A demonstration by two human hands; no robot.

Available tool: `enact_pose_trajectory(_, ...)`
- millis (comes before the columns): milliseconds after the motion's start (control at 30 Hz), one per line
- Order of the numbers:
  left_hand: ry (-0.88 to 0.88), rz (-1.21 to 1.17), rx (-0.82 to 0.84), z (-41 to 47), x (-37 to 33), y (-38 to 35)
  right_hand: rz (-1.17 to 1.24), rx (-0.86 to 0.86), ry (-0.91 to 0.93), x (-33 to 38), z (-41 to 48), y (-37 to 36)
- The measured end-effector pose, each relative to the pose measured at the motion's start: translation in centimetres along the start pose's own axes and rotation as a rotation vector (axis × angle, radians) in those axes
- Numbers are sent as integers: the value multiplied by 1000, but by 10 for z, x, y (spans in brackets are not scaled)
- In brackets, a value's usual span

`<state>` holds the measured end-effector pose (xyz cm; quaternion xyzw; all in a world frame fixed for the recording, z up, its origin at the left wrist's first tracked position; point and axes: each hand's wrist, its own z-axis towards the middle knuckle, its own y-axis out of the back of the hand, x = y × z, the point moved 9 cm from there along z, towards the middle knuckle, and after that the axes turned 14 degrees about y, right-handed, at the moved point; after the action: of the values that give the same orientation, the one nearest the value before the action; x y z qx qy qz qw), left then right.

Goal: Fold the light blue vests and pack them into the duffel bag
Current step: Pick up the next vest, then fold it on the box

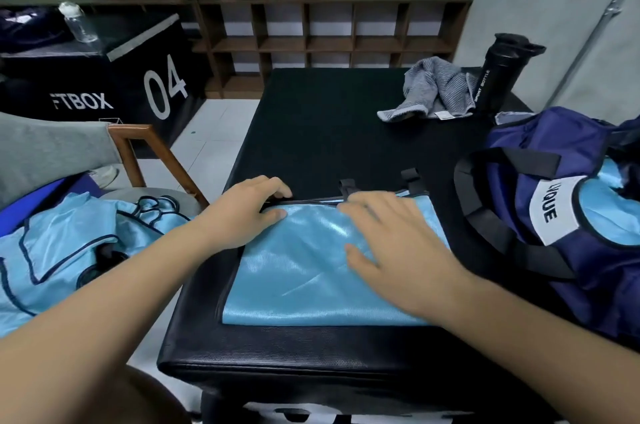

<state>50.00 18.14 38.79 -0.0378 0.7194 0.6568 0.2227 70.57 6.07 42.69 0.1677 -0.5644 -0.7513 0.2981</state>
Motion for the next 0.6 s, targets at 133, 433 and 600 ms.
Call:
enact_pose_trajectory(133,84,-37,-41,7,14,9,62,94,105,69,12,-22)
enact_pose_trajectory(433,214,36,80,8,28,9,-45,75,179,138,36,-58)
enact_pose_trajectory(600,212,52,114,4,20,6,-107,145,138,147,43,-77)
